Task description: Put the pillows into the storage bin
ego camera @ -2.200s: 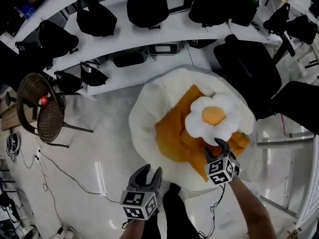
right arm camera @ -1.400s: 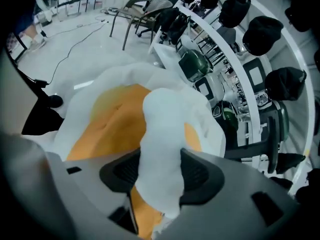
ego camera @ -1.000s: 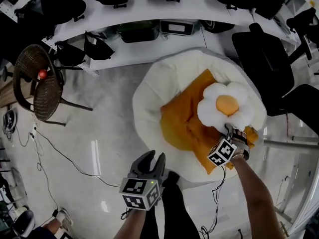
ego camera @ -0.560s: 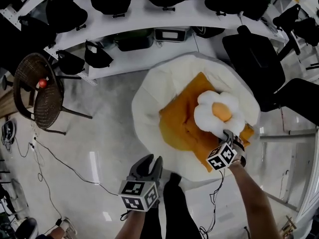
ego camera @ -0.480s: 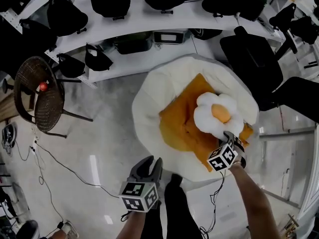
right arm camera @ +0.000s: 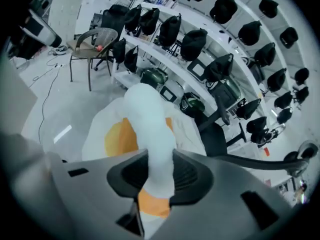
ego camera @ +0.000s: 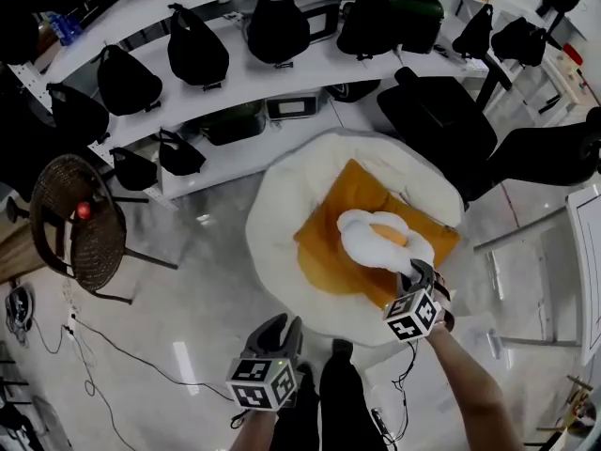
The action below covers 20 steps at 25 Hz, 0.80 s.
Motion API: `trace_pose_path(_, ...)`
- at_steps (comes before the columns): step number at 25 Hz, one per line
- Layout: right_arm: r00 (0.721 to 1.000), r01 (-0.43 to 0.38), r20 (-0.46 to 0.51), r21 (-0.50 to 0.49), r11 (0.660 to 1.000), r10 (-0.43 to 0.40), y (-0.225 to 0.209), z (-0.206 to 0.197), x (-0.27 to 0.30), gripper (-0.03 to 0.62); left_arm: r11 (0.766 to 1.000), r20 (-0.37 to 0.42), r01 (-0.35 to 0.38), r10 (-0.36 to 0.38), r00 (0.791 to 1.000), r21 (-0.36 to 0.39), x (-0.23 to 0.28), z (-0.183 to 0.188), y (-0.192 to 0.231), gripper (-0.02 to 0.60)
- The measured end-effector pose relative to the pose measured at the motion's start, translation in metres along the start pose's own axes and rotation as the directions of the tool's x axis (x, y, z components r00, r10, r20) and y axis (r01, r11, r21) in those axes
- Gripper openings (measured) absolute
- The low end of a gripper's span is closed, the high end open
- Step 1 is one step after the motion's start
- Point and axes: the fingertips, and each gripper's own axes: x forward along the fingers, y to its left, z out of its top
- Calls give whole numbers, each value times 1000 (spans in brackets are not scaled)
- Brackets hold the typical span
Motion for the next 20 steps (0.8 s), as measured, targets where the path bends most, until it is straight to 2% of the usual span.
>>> trace_pose_path(4, 996, 85, 3, 176, 981, -87, -23, -4, -25, 102, 999, -3, 28, -28, 1000, 30, -20, -5, -2, 103)
trace_pose_path(8, 990, 135, -13, 382, 914, -140, -45, -18, -45, 97, 998, -15, 50, -49, 999, 50, -31, -17, 0, 103)
trace_pose_path(14, 971, 218, -31, 512, 831, -236, -72, -52, -88, 96, 996, -58, 74, -71, 996, 45, -38, -42, 8, 103)
trace_pose_path(17, 963, 234, -36, 600, 765, -266, -84, -78, -116, 95, 995, -76, 89, -85, 994, 51, -41, -49, 7, 103)
trace_pose_path(20, 957, 239, -51, 696, 677, -286, -88, -109, -148, 95, 990, -100, 119, -111, 989, 81, -42, -52, 0, 103)
